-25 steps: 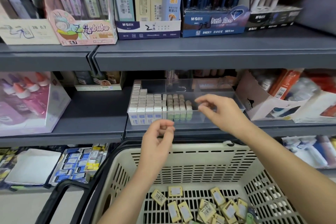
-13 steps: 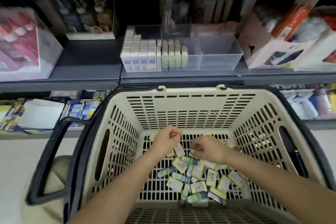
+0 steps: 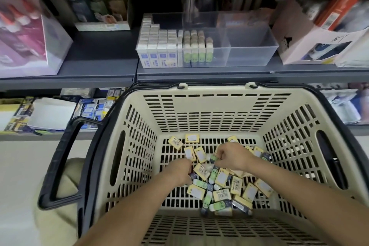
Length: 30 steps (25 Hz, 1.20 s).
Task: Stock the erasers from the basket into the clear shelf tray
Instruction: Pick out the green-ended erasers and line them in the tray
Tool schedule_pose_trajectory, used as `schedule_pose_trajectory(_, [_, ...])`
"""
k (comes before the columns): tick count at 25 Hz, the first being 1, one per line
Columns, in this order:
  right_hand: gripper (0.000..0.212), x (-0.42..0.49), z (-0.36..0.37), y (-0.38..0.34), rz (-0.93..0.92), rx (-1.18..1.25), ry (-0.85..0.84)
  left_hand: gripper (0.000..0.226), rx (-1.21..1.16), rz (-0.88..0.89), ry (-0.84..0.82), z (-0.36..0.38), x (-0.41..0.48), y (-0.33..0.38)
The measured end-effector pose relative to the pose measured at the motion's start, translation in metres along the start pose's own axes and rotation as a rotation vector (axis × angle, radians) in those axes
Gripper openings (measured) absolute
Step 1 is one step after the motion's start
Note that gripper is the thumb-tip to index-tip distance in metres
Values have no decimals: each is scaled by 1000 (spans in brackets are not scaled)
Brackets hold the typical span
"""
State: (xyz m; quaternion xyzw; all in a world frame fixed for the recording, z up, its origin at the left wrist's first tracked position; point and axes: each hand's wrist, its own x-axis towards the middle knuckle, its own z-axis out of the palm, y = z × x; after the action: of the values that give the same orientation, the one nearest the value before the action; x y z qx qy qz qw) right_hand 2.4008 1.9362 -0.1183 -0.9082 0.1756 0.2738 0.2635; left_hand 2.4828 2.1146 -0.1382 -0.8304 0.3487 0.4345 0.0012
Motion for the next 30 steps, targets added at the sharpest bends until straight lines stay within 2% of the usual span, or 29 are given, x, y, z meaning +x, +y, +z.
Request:
schedule_pose_trajectory(2, [21, -1, 0, 2, -9, 102, -15, 29, 33, 11, 8, -3, -1, -5])
schedule_pose_trajectory(4, [15, -2, 1, 1, -28, 223, -32, 26, -44, 32, 65, -13, -1, -11])
schedule_pose_trajectory(7, [14, -2, 0, -10, -41, 430, 21, 17, -522, 45, 216, -34, 2, -9])
schedule_pose_trajectory(10, [13, -1, -6, -21, -54, 596, 150, 17, -1010, 32, 253, -47, 2, 2])
schedule_pose_trajectory(14, [18, -3, -5, -29, -93, 686, 202, 9, -1394, 99, 208, -44, -1, 13])
schedule_pose_trajectory(17, [14, -3, -2, -34, -119, 745, 211, 27, -1634, 96, 43, -40, -2, 16])
schedule_pose_trajectory(19, [9, -1, -1, -32, -138, 791, 205, 28, -1703, 20, 9, -41, -2, 15])
schedule_pose_trajectory(20, [9, -2, 0, -28, -144, 726, 203, 27, -1689, -30, 17, -41, -1, 12])
schedule_pose_trajectory(21, [12, -3, 2, -21, -153, 558, 178, 25, -1655, -74, 23, -42, 0, 9])
schedule_pose_trajectory(24, [33, -5, 20, -4, -226, -190, -47, 11, -1632, -108, -15, -40, 1, -1])
schedule_pose_trajectory(25, [37, -6, 26, -1, -263, -359, -80, 8, -1641, -93, -32, -39, 1, -3])
schedule_pose_trajectory(27, [39, -6, 28, 1, -294, -512, -104, 12, -1619, -72, -36, -37, 1, -3])
schedule_pose_trajectory(30, [37, -5, 23, 4, -253, -525, -179, 14, -1547, -91, -40, -32, 2, 1])
